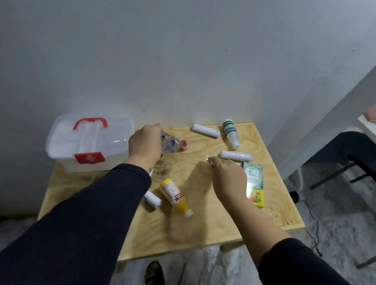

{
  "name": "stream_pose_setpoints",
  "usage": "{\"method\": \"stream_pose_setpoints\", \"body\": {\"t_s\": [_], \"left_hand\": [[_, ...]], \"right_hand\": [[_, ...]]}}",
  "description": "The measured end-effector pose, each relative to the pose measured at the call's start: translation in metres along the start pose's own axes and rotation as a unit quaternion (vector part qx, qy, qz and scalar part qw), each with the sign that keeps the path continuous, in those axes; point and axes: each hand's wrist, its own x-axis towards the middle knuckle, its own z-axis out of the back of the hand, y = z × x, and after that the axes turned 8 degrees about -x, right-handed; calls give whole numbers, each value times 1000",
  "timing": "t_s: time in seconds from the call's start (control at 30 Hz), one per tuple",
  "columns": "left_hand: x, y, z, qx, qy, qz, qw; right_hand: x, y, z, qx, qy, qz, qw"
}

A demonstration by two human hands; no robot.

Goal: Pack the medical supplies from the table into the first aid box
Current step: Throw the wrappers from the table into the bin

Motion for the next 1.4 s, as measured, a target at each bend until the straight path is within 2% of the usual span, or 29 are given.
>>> {"method": "stream_pose_setpoints", "body": {"t_s": [0.1,0.27,0.7,1.03,1.23,1.4], "left_hand": [[-21,-3,23,-40,-49,25,998],[-80,12,52,-87,-92,75,989],[-226,156,131,-59,-131,279,949],[-336,321,140,-66,-99,410,904],[-371,410,120,-95,-46,457,883],[-383,460,98,-124,-12,474,872]], "right_hand": [[5,9,28,76,-43,-26,996],[-11,45,66,166,-36,-9,985],[-88,242,86,236,102,153,954],[-162,424,32,165,265,243,919],[-197,511,-30,140,344,228,900],[-209,560,-80,129,377,204,894]]}}
